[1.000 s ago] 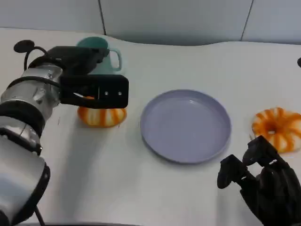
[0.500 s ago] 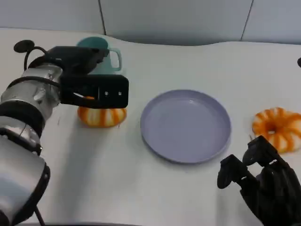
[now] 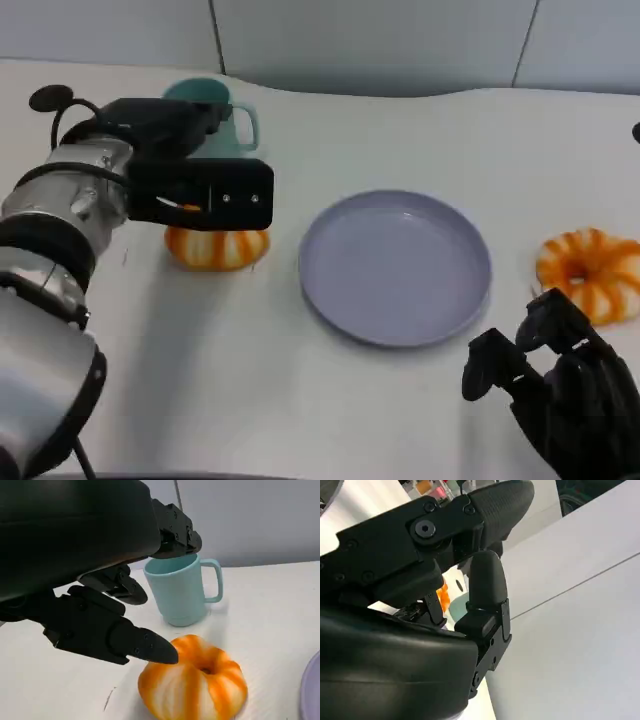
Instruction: Grasp the bread from the table and place it into the plate.
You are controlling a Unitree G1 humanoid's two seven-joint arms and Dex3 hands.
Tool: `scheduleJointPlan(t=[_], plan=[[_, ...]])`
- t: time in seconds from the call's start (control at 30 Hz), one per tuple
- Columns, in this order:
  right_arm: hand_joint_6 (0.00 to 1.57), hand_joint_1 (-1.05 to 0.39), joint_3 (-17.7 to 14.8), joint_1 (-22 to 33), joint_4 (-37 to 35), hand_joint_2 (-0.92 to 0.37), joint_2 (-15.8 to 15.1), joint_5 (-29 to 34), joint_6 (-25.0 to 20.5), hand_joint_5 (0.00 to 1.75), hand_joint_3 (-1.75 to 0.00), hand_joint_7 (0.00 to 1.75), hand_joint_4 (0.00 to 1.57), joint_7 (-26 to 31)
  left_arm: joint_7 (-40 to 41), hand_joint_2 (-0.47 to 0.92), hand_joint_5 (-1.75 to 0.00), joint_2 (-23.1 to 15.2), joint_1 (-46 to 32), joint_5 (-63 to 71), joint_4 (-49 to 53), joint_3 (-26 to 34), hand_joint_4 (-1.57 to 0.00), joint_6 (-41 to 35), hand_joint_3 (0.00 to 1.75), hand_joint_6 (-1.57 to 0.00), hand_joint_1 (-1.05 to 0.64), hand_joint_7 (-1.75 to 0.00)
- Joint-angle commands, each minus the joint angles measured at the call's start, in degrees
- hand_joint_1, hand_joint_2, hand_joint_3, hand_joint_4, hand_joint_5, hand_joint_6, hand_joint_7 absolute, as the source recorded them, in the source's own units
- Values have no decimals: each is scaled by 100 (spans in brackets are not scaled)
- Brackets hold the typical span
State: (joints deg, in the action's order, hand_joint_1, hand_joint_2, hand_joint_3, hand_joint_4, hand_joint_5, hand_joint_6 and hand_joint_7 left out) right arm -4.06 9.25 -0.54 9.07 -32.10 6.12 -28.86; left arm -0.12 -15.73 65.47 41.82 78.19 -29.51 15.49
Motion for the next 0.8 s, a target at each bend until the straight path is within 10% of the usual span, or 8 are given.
scheduleJointPlan(t=[0.03, 0.8], plan=[[65, -42, -22, 34, 59, -87, -38, -21, 48, 175, 0, 175, 78, -34, 4, 92, 0, -27, -56, -17, 9, -10, -62, -17, 8, -62, -37, 0], [65, -43, -13, 110, 142, -86, -67, -25, 3, 175, 0, 175, 78, -24, 37, 92, 0, -10, -173, -142, 10, 114, -62, 32, 7, -63, -36, -1]])
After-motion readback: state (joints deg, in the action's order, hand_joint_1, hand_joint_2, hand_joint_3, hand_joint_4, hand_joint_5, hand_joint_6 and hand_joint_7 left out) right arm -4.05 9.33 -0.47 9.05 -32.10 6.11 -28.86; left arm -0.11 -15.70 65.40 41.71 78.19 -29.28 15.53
